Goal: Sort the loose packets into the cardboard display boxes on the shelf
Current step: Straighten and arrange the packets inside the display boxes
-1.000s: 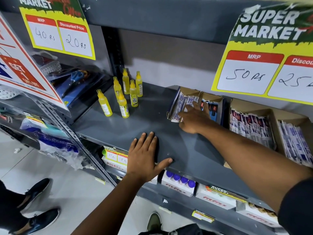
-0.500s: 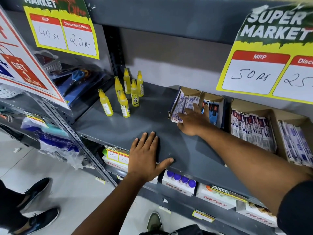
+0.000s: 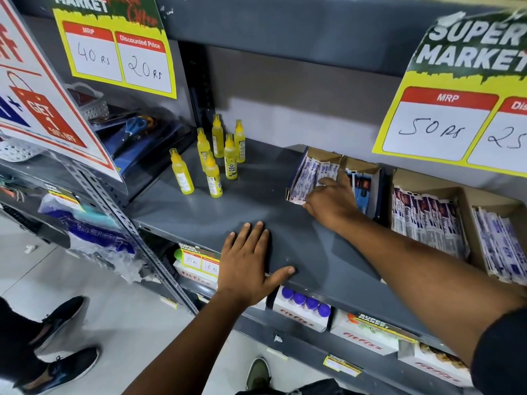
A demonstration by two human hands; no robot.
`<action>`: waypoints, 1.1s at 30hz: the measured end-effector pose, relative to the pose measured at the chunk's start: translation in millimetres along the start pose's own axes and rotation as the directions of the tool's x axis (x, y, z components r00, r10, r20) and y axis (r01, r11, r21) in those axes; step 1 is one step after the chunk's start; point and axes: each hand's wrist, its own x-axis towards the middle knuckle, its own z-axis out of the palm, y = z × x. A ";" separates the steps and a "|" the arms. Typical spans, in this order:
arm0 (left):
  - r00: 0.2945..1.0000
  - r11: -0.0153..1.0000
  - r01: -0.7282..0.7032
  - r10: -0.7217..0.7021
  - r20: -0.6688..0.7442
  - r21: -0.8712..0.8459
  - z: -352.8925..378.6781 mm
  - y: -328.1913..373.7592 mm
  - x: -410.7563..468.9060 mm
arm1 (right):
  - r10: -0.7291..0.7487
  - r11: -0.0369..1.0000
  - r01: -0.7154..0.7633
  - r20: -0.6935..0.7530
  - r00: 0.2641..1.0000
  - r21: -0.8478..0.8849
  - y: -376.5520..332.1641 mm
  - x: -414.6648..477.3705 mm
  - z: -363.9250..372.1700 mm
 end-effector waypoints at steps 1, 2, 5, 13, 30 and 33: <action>1.000 1.000 0.000 0.000 0.000 0.001 -0.4 0.2 0.0 | -0.017 1.000 0.017 -0.017 1.000 -0.014 0.8 -1.0 0.1; 1.000 1.000 -0.001 0.001 0.000 0.002 -0.9 0.4 -0.1 | -0.033 0.999 0.032 -0.034 0.999 -0.027 1.9 -1.6 0.7; 1.000 1.000 -0.002 0.002 0.002 0.006 -2.6 1.0 -0.2 | -0.059 0.998 0.058 -0.086 0.995 -0.025 5.6 -3.4 3.9; 1.000 1.000 0.010 -0.010 0.026 0.011 -5.3 1.6 0.9 | 0.124 0.933 0.015 -0.360 0.925 0.359 6.7 -14.5 5.5; 0.999 1.000 0.018 -0.019 0.030 0.008 -1.6 1.2 1.9 | 0.548 -0.565 -0.114 0.475 0.688 0.817 11.8 -49.3 -19.9; 0.999 1.000 0.019 -0.019 0.032 0.004 -2.6 2.2 1.7 | 0.457 -0.618 -0.175 0.531 0.714 0.767 -9.1 -47.8 -16.6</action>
